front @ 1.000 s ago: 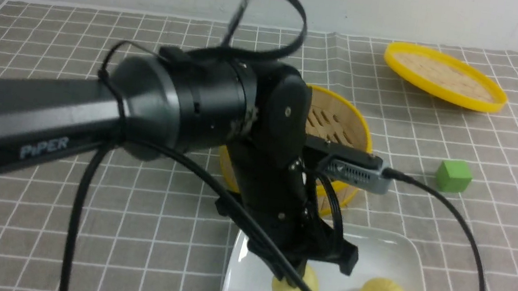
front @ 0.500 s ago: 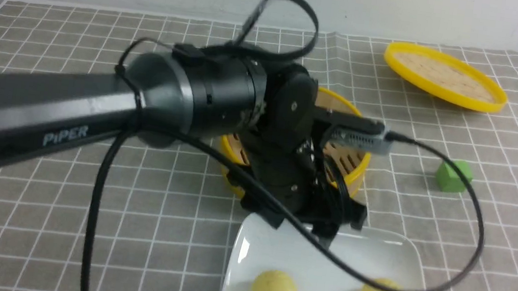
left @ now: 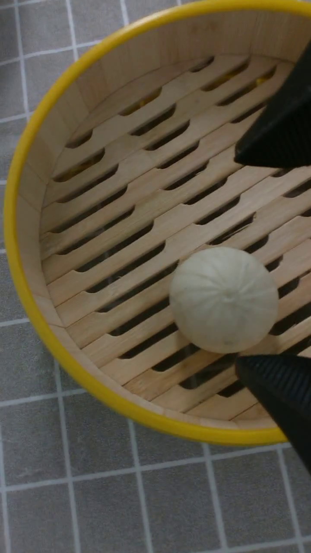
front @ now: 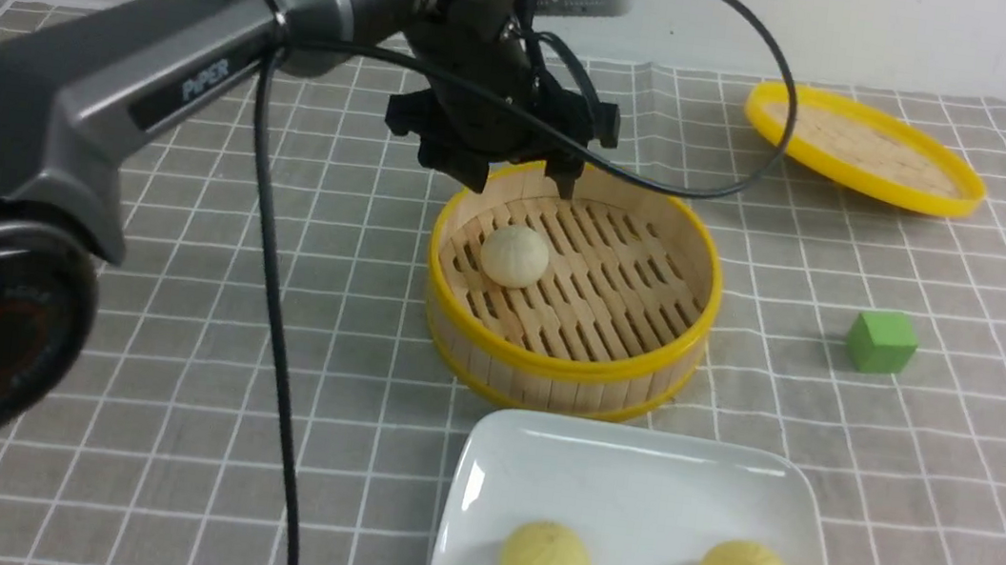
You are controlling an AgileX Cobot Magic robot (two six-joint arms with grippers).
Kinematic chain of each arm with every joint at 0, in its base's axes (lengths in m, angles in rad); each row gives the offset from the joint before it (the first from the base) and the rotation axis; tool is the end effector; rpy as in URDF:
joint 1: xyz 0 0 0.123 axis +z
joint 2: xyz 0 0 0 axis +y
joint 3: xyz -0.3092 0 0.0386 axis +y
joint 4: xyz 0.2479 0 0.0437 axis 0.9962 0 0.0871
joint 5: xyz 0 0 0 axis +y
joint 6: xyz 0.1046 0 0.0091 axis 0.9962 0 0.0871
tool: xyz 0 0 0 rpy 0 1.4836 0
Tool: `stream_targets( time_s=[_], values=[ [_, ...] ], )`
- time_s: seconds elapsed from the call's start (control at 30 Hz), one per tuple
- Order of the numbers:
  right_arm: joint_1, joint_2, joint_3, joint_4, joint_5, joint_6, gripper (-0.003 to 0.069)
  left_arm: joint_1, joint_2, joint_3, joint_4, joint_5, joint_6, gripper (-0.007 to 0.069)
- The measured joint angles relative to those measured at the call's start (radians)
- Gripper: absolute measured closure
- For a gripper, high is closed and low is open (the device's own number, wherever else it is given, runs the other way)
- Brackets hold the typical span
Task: Put the steamed buns into the plate on the grey tablecloth.
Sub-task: 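Reach into the bamboo steamer and grasp a bun with the left gripper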
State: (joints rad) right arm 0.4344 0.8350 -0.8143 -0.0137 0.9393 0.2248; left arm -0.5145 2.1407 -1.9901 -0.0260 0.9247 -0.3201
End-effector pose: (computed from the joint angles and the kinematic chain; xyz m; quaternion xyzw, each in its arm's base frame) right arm 0.1250 0.0567 0.3362 -0.1002 0.9343 0.1045 0.3257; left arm 0.4418 -0.2522 0.2809 0.0885 0.9537 -0.1276 0.2576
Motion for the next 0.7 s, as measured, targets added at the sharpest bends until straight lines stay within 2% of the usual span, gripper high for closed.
stream_targets(
  time_s=[0.33,0.4,0.53,0.57,0.6,0.63,0.7],
  values=[
    [0.0,0.0,0.0,0.0,-0.011,0.0,0.0602,0.0,0.128,-0.015,0.056,-0.005,0.009,0.0074],
    [0.0,0.0,0.0,0.0,-0.011,0.0,0.0601,0.0,0.141,-0.016,0.054,-0.015,0.011,0.013],
    [0.0,0.0,0.0,0.0,-0.011,0.0,0.0596,0.0,0.145,-0.021,0.037,-0.015,0.033,0.0375],
    [0.0,0.0,0.0,0.0,-0.011,0.0,0.0596,0.0,0.143,-0.021,0.036,-0.011,0.036,0.0406],
    [0.0,0.0,0.0,0.0,-0.011,0.0,0.0595,0.0,0.132,-0.029,0.033,0.012,0.056,0.0505],
    [0.0,0.0,0.0,0.0,-0.011,0.0,0.0594,0.0,0.118,-0.04,0.026,0.044,0.075,0.0557],
    [0.0,0.0,0.0,0.0,-0.01,0.0,0.0591,0.0,0.081,-0.067,0.026,0.123,0.102,0.059]
  ],
)
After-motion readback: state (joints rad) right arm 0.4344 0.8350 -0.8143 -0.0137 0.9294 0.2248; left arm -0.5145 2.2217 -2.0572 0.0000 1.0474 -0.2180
